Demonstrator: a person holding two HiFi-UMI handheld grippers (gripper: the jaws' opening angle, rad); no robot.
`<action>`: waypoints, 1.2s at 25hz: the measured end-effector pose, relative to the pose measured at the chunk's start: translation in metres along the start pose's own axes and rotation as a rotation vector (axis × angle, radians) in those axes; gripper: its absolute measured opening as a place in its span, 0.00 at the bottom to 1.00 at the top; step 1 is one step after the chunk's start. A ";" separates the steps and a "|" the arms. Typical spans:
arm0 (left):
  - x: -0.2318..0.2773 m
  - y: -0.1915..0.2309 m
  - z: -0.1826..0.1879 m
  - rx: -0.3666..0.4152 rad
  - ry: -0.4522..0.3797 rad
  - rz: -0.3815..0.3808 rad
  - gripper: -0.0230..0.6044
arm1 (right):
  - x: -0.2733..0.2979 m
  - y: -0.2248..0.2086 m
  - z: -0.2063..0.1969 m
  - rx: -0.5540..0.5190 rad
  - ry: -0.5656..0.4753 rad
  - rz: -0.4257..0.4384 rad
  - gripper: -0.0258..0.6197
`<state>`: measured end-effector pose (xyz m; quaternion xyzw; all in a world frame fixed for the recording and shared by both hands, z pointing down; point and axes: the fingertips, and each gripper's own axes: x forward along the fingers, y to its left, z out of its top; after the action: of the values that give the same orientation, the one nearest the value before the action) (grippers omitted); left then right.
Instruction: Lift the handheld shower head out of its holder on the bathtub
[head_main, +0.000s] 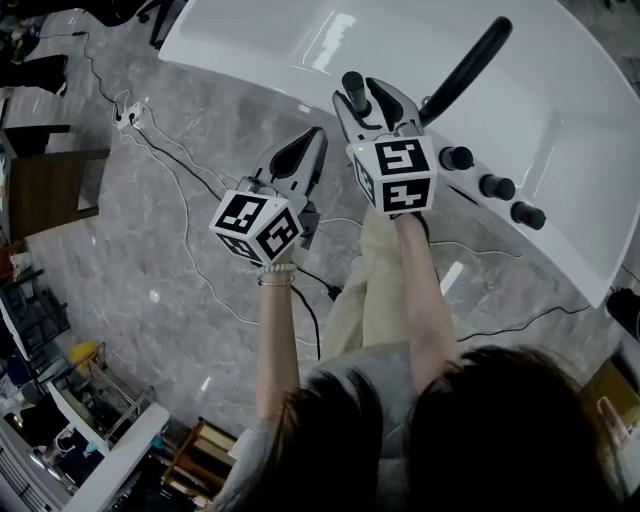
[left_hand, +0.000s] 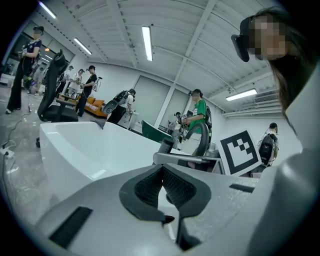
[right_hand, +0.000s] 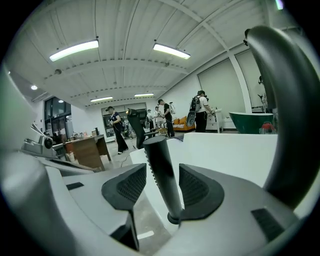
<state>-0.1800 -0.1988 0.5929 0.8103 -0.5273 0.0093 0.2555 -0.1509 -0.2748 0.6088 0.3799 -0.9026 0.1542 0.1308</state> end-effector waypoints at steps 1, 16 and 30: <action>0.001 0.001 -0.002 -0.003 0.003 -0.001 0.04 | 0.002 -0.001 -0.002 0.000 0.005 0.000 0.32; 0.018 0.015 -0.015 -0.027 0.011 0.015 0.04 | 0.026 -0.013 -0.025 -0.057 0.086 0.002 0.32; 0.014 0.016 -0.014 -0.034 0.009 0.026 0.04 | 0.027 -0.010 -0.033 -0.138 0.144 -0.041 0.24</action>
<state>-0.1837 -0.2098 0.6159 0.7988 -0.5367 0.0073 0.2717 -0.1582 -0.2867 0.6507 0.3762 -0.8914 0.1158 0.2245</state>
